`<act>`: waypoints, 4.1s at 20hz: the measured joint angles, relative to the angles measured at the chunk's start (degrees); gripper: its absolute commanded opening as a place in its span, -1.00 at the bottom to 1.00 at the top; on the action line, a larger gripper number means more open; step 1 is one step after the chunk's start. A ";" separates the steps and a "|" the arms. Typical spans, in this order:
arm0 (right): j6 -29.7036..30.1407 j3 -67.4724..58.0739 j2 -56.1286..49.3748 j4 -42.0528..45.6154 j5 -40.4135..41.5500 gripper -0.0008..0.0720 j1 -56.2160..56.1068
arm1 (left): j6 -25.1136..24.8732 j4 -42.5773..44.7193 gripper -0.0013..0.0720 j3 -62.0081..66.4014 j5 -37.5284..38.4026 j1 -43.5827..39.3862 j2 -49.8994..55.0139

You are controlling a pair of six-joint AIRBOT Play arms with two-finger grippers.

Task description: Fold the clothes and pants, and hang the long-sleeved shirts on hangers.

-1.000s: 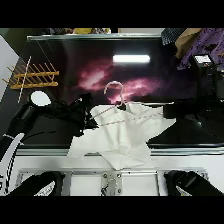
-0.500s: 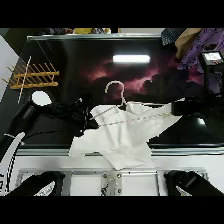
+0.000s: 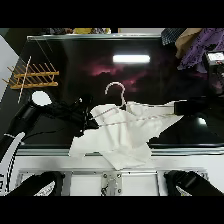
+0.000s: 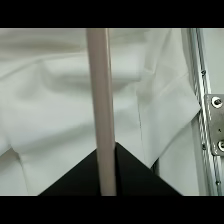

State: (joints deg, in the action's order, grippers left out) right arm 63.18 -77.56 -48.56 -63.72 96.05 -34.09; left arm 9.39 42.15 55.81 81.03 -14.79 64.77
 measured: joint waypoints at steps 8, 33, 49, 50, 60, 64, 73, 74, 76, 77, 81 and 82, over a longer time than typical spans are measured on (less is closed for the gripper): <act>0.00 0.00 0.00 -9.90 -6.99 -0.92 -2.78 | 0.04 -0.02 -0.90 0.00 -0.04 0.02 0.02; 0.46 -21.46 -23.74 -20.11 -16.70 -0.92 -18.38 | -9.49 5.57 -0.90 0.00 7.98 8.20 0.04; 0.72 -28.11 -31.01 -19.91 -16.13 -0.92 -21.97 | -14.40 6.47 -0.90 0.00 11.61 21.90 0.02; 0.90 -29.38 -32.15 -19.82 -16.11 -0.92 -22.49 | -14.47 6.64 -0.90 0.00 11.74 22.53 0.04; 1.14 -32.74 -35.23 -19.87 -15.74 -0.91 -23.56 | -15.02 6.10 -0.90 -0.02 12.28 23.39 0.07; 1.14 -32.81 -35.26 -19.93 -15.74 -0.89 -23.56 | -15.02 5.84 -0.90 -0.02 12.26 23.41 0.07; 1.70 -32.87 -34.82 -20.15 -15.72 0.11 -23.32 | -15.17 5.70 -0.90 -0.04 12.31 23.41 0.07; 2.03 -32.87 -34.77 -20.76 -15.67 0.11 -22.97 | -15.13 5.68 -0.90 -0.04 12.31 23.41 0.07; 2.99 -32.87 -34.56 -23.04 -15.23 0.12 -21.68 | -15.10 5.57 -0.90 -0.04 12.26 23.39 0.04; 3.54 -32.85 -34.42 -24.48 -14.97 0.12 -20.76 | -15.06 5.35 -0.90 -0.04 12.22 23.39 0.04; 5.81 -32.83 -33.24 -29.75 -12.83 0.16 -15.87 | -14.60 4.50 -0.90 -0.02 11.78 23.41 0.04; 6.14 -32.83 -32.76 -30.49 -12.74 0.54 -14.58 | -14.38 4.42 -0.90 -0.02 11.65 23.41 0.04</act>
State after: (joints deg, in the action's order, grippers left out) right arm 69.32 -110.39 -81.32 -94.21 83.31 -48.66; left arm -4.99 46.57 55.79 92.68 8.62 64.82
